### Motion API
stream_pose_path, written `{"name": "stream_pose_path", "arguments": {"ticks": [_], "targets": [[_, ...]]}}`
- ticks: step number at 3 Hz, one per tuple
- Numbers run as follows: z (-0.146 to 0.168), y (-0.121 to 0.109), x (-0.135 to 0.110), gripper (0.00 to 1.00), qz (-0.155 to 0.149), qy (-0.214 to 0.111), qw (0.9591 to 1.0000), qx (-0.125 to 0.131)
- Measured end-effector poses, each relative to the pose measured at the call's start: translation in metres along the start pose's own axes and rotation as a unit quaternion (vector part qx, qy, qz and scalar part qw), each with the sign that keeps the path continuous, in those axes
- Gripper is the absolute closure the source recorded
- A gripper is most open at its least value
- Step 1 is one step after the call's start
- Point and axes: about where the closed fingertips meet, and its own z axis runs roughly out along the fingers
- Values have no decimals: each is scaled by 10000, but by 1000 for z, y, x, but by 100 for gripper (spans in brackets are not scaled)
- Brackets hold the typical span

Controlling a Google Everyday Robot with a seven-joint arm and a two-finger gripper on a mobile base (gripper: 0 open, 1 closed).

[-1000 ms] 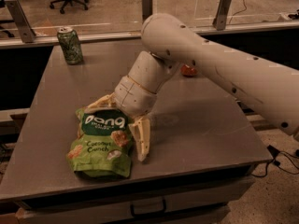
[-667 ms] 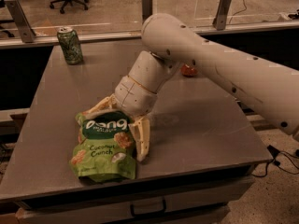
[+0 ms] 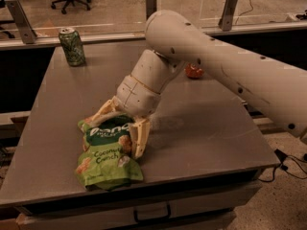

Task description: Move green rice chip bag near green can

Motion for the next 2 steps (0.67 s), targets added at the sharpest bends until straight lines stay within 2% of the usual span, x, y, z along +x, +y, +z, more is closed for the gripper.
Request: {"name": "stream_pose_path", "arguments": {"ticks": [1,2], "targets": [[-51,-14,-19,100,384,72,9969,684],[-146,-34,-51,100,707,176,9795,1876]]}}
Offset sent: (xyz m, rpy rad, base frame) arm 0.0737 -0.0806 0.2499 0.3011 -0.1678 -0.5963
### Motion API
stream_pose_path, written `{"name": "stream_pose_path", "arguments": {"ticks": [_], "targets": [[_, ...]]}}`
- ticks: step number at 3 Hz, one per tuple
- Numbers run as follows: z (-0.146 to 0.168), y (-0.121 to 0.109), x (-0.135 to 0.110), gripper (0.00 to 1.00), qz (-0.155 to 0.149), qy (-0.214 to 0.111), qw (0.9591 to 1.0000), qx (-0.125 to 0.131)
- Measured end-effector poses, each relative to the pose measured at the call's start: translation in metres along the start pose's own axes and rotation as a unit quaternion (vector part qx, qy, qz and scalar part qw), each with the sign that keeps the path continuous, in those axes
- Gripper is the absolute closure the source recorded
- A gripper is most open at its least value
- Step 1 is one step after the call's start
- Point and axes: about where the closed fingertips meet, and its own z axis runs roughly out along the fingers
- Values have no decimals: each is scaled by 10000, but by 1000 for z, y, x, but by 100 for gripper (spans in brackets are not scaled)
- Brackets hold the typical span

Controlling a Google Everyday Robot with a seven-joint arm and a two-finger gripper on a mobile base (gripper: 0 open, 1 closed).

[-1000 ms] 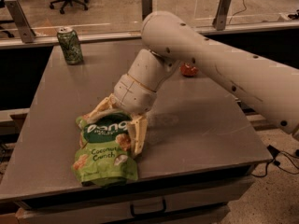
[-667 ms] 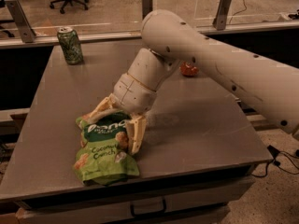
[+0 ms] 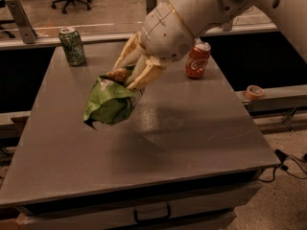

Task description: Move green rice chip bag near green can

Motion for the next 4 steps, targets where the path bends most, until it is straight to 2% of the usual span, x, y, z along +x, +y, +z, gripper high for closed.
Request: {"name": "stream_pose_path", "arguments": {"ticks": [1,2,3,4], "targets": [[1,0,0,100,0,-1,10000,-11],[7,-12,4,100,-132,-1,9999,35],[17,-52,28,100,-356,133,9991,166],[30,-112,52,100,-683,232,9967,364]]}}
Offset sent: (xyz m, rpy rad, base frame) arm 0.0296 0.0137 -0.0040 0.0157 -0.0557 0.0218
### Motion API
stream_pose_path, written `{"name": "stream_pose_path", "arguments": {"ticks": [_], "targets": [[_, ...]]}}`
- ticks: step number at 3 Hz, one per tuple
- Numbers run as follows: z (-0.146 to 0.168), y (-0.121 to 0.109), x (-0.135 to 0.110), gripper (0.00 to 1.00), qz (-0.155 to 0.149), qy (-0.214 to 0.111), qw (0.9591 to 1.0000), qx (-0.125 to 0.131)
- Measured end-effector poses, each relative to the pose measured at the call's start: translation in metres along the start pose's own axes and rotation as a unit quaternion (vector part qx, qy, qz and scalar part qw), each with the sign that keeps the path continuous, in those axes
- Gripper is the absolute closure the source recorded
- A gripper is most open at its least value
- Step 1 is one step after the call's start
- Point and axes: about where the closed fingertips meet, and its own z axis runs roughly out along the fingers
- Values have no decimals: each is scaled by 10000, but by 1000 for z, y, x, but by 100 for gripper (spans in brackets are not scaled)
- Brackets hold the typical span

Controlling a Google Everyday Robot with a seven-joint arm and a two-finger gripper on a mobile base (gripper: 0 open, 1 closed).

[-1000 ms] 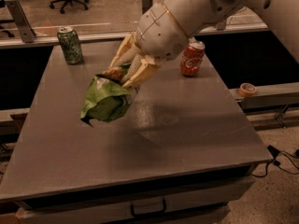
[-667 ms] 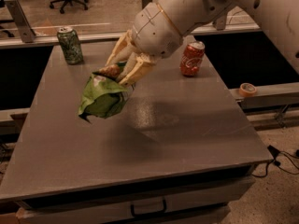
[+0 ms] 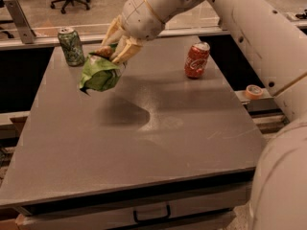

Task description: Move green rice chip bag near green can

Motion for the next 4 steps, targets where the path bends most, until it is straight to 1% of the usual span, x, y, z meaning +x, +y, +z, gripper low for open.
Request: {"name": "stream_pose_path", "arguments": {"ticks": [1,2,3,4], "targets": [[0,0,0,100,0,0,10000,0],[12,-6,8,100,-68,22,9998,203],[27,-15,27,100,-124,76,9986,503],[44,-35,50,100,-144,134,9967,790]]}}
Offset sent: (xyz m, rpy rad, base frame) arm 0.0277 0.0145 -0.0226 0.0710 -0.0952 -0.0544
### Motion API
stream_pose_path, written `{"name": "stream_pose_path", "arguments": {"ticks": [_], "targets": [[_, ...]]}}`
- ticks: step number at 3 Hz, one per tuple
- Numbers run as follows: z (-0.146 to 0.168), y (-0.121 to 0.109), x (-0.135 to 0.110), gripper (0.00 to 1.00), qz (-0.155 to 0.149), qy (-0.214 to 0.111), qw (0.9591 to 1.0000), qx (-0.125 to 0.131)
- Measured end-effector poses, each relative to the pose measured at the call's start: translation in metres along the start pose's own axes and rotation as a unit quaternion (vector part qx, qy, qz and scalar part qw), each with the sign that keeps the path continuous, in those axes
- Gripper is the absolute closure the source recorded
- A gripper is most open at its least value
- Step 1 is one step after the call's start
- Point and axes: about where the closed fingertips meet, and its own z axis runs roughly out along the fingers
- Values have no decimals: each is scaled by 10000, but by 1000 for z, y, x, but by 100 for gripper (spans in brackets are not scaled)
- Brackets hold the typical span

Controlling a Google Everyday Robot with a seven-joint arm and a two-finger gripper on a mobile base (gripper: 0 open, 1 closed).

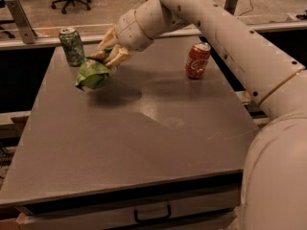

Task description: Move green rice chip bag near green can

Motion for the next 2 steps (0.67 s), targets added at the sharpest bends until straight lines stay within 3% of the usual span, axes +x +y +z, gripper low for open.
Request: {"name": "stream_pose_path", "arguments": {"ticks": [2], "targets": [[35,-33,34,100,321,-144,9982,484]]}}
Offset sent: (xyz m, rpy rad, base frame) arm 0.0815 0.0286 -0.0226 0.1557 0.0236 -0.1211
